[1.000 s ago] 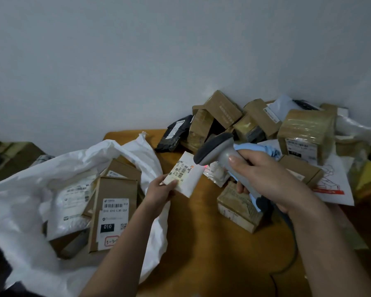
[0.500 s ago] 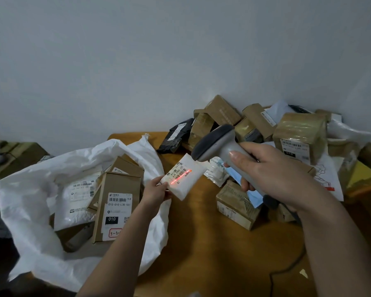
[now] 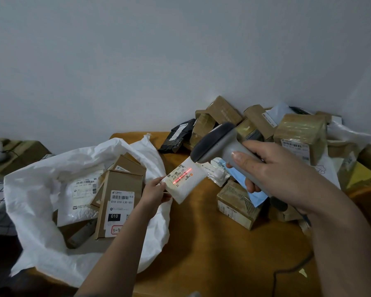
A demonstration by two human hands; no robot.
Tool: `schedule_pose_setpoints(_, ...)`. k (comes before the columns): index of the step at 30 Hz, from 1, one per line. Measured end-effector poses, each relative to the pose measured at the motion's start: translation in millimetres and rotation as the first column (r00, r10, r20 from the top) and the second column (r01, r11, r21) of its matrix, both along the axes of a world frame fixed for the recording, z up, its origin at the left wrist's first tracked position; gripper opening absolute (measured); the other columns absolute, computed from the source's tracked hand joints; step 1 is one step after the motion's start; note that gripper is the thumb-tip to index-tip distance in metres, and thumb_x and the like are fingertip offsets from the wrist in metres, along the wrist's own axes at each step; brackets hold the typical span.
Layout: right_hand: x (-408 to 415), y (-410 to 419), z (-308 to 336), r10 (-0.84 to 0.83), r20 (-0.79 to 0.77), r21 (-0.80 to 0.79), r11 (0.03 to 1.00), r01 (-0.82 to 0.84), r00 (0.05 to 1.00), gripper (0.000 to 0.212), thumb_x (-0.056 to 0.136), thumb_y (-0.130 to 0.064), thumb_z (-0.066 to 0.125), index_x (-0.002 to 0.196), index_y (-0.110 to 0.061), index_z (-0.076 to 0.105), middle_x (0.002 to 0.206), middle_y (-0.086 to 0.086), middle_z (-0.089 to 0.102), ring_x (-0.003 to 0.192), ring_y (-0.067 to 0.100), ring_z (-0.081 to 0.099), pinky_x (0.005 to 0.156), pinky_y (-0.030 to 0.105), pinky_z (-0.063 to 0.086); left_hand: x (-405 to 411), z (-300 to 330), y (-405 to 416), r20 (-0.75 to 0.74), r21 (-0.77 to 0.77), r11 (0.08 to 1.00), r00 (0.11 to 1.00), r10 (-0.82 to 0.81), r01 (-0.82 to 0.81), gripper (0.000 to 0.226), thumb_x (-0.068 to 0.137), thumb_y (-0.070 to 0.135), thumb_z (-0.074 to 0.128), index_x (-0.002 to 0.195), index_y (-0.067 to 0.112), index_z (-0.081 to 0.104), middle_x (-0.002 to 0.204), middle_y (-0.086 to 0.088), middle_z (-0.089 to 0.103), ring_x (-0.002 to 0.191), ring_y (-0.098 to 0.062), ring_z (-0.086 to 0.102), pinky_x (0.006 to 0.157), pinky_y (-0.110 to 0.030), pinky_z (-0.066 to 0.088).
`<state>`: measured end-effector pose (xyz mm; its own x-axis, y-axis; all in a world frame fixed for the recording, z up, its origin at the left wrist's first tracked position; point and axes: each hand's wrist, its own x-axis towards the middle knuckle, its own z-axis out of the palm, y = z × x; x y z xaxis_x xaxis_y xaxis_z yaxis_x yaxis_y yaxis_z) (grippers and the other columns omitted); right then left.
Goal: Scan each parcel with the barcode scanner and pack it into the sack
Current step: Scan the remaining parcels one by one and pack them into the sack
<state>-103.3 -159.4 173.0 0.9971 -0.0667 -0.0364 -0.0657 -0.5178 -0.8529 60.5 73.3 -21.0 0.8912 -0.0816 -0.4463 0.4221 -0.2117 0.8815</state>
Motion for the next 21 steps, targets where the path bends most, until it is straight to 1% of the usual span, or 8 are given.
schedule_pose_setpoints(3, -0.5, 2.0, 1.1, 0.007, 0.003, 0.000, 1.000, -0.007, 1.000, 0.017, 0.098, -0.039, 0.047, 0.097, -0.030, 0.060, 0.059, -0.016, 0.062, 0.054, 0.004, 0.061, 0.060, 0.026, 0.045, -1.7, 1.0, 2.7, -0.001, -0.024, 1.000, 1.000, 0.011, -0.011, 0.028, 0.104, 0.011, 0.042, 0.126, 0.011, 0.059, 0.114, -0.009, 0.067, 0.076, -0.018, 0.063, 0.055, -0.022, 0.052)
schedule_pose_setpoints(6, -0.1, 4.1, 1.9, 0.003, 0.007, 0.005, 1.000, -0.003, 1.000, 0.017, 0.098, -0.041, 0.047, 0.096, -0.030, 0.060, 0.060, -0.014, 0.063, 0.055, 0.003, 0.061, 0.059, 0.025, 0.045, -2.0, 0.1, 5.6, -0.017, -0.029, 0.999, 0.999, 0.039, -0.039, 0.028, 0.104, 0.010, 0.041, 0.126, 0.008, 0.058, 0.109, -0.009, 0.067, 0.072, -0.018, 0.063, 0.054, -0.023, 0.051)
schedule_pose_setpoints(9, 2.3, 7.2, 1.7, -0.013, 0.015, 0.019, 1.000, 0.013, 1.000, 0.019, 0.098, -0.042, 0.046, 0.098, -0.031, 0.061, 0.062, -0.010, 0.064, 0.056, 0.003, 0.062, 0.060, 0.026, 0.044, -3.4, 0.1, 7.4, -0.057, -0.078, 0.995, 0.997, 0.059, -0.064, 0.023, 0.102, 0.004, 0.041, 0.115, 0.003, 0.060, 0.113, -0.016, 0.067, 0.079, -0.022, 0.066, 0.055, -0.023, 0.053)
schedule_pose_setpoints(11, 5.0, 9.8, 0.3, -0.037, 0.030, 0.059, 0.998, 0.035, 0.999, 0.021, 0.098, -0.042, 0.045, 0.097, -0.029, 0.062, 0.061, -0.006, 0.065, 0.056, 0.004, 0.062, 0.061, 0.027, 0.044, -4.3, 1.9, 7.8, -0.117, -0.184, 0.976, 0.989, 0.094, -0.115, 0.020, 0.100, -0.002, 0.041, 0.106, -0.001, 0.060, 0.114, -0.021, 0.066, 0.087, -0.026, 0.068, 0.058, -0.025, 0.056)
schedule_pose_setpoints(13, 9.2, 12.5, -3.4, -0.092, 0.039, 0.153, 0.985, 0.085, 0.995, 0.025, 0.098, -0.042, 0.046, 0.098, -0.024, 0.064, 0.060, -0.003, 0.065, 0.055, 0.004, 0.061, 0.060, 0.026, 0.045, -6.0, 5.8, 7.2, -0.206, -0.333, 0.923, 0.970, 0.130, -0.194, 0.018, 0.099, -0.005, 0.041, 0.107, -0.006, 0.057, 0.115, -0.025, 0.064, 0.093, -0.031, 0.068, 0.064, -0.030, 0.061)
schedule_pose_setpoints(15, 17.5, 16.0, -11.8, -0.185, 0.048, 0.268, 0.949, 0.166, 0.982, 0.025, 0.097, -0.043, 0.050, 0.098, -0.022, 0.064, 0.059, -0.001, 0.065, 0.052, 0.002, 0.060, 0.053, 0.021, 0.046, -8.8, 11.2, 3.8, -0.280, -0.461, 0.851, 0.951, 0.131, -0.253, 0.020, 0.097, -0.007, 0.042, 0.115, -0.007, 0.052, 0.115, -0.027, 0.062, 0.091, -0.032, 0.070, 0.073, -0.033, 0.062)
schedule_pose_setpoints(18, 37.4, 22.7, -37.7, -0.370, 0.028, 0.371, 0.866, 0.334, 0.929, 0.023, 0.090, -0.040, 0.065, 0.101, -0.020, 0.062, 0.073, 0.006, 0.065, 0.047, -0.001, 0.059, 0.042, 0.011, 0.042, -14.4, 23.0, -8.3, -0.329, -0.583, 0.767, 0.941, 0.081, -0.269, 0.026, 0.096, -0.009, 0.042, 0.121, -0.007, 0.046, 0.109, -0.030, 0.061, 0.079, -0.030, 0.074, 0.065, -0.029, 0.062)
schedule_pose_setpoints(21, 55.5, 28.8, -67.1, -0.453, -0.066, 0.425, 0.794, 0.436, 0.889, 0.041, 0.085, -0.036, 0.074, 0.116, -0.014, 0.057, 0.085, 0.009, 0.065, 0.048, 0.000, 0.060, 0.044, 0.017, 0.046, -21.3, 36.8, -23.4, -0.335, -0.671, 0.702, 0.942, -0.001, -0.238, 0.022, 0.095, -0.011, 0.042, 0.115, -0.004, 0.047, 0.091, -0.029, 0.068, 0.078, -0.031, 0.074, 0.064, -0.029, 0.062)
